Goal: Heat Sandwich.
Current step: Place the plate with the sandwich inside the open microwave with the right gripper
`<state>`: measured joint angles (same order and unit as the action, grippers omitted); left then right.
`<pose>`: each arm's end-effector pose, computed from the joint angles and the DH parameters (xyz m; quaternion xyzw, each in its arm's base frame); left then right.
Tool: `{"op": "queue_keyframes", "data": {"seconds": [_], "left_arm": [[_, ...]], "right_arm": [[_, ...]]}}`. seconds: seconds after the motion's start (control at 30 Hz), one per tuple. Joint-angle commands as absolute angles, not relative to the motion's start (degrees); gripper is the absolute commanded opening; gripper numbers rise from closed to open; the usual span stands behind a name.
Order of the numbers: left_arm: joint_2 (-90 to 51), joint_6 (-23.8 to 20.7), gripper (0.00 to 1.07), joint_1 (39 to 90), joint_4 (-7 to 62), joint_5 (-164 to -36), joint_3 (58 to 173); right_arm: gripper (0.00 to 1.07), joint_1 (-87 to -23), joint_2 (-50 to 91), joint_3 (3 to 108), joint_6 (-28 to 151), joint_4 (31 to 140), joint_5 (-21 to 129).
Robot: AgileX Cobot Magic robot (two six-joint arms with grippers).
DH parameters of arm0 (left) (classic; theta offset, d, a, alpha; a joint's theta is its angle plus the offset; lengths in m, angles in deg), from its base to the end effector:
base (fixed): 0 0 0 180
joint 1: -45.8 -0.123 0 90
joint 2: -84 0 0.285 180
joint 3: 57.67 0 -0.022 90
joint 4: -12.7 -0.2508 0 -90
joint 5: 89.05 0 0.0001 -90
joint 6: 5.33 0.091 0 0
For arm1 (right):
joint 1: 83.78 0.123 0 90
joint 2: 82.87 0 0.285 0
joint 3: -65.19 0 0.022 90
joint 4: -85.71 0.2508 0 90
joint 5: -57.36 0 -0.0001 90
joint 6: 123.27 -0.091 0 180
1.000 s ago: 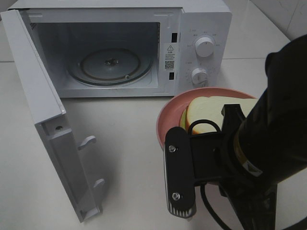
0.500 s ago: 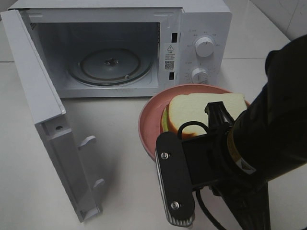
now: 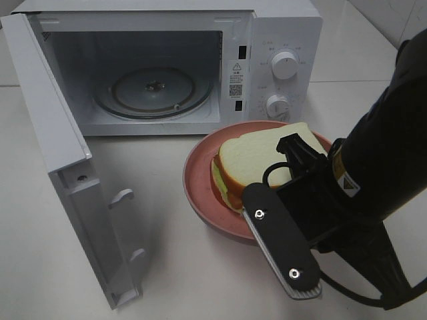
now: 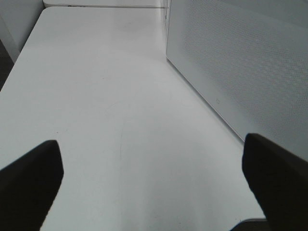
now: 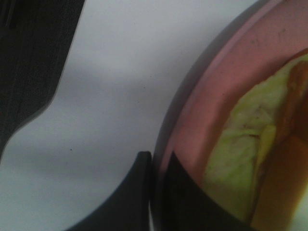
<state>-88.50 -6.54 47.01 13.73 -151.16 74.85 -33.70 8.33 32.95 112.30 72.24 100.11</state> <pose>-0.0089 -0.0013 0.2806 0.0006 0.8530 -0.0200 0.5215 0.1692 0.1798 0.2115 -0.8281 0.5351 -0.0976 0.1355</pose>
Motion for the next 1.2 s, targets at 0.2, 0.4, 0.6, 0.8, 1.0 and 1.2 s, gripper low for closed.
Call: {"op": "queue_keyframes", "data": {"seconds": [0.2,0.4,0.6,0.8,1.0,1.2], "left_arm": [[-89.76,-6.42,0.96,47.29,13.62,-150.35,74.74],[-89.76,-6.42,0.96,47.29,13.62,-150.35,74.74],[-89.76,-6.42,0.96,47.29,13.62,-150.35,74.74],[-89.76,-6.42,0.96,47.29,13.62,-150.35,74.74],[-89.76,-6.42,0.96,47.29,13.62,-150.35,74.74],[-89.76,-6.42,0.96,47.29,13.62,-150.35,74.74]], "right_arm": [[0.01,-40.06,8.90,32.84,130.81,78.09,97.24],[0.01,-41.55,8.90,32.84,132.99,79.29,96.96],[0.00,-41.55,8.84,32.89,133.56,79.75,95.70],[0.00,-41.55,7.41,34.10,133.79,79.86,94.61],[0.00,-41.49,3.11,38.91,133.79,79.86,94.26],[0.00,-41.49,-0.78,43.15,133.85,79.92,93.81]]}}
